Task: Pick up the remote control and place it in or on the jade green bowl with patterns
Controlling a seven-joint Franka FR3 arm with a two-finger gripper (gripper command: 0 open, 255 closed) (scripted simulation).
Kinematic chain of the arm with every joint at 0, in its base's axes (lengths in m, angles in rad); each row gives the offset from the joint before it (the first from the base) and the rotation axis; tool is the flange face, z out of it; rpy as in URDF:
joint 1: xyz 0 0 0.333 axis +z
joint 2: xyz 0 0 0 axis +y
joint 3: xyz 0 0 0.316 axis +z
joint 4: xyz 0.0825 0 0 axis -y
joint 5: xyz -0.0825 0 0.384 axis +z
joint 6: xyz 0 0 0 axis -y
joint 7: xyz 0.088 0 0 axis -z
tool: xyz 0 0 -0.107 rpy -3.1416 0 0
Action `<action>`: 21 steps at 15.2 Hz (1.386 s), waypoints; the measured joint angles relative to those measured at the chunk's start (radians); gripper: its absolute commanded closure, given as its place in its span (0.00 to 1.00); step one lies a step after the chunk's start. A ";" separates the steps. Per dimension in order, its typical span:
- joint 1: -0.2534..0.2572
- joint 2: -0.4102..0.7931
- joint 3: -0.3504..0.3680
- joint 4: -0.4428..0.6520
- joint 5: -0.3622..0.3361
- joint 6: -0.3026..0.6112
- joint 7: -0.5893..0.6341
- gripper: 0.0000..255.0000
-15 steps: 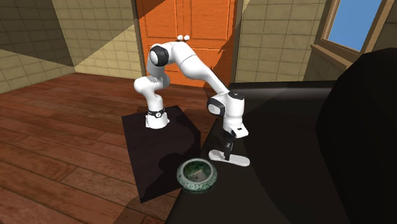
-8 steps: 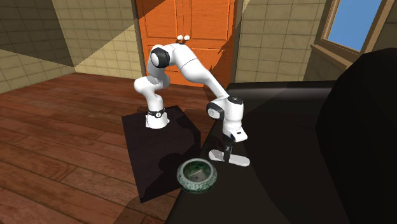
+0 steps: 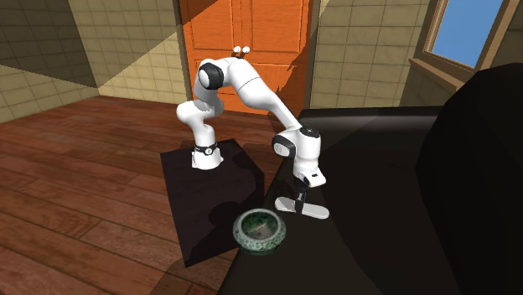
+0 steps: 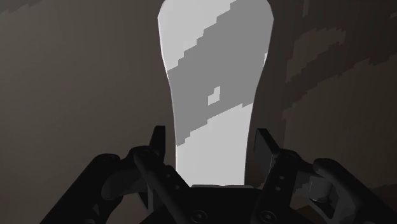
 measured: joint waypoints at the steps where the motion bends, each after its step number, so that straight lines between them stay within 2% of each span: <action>1: 0.000 0.000 0.000 0.000 0.000 0.000 0.000 1.00; 7: 0.000 -0.005 0.001 -0.001 0.001 -0.004 0.000 1.00; 21: -0.011 -0.116 0.016 0.022 0.025 -0.137 -0.018 1.00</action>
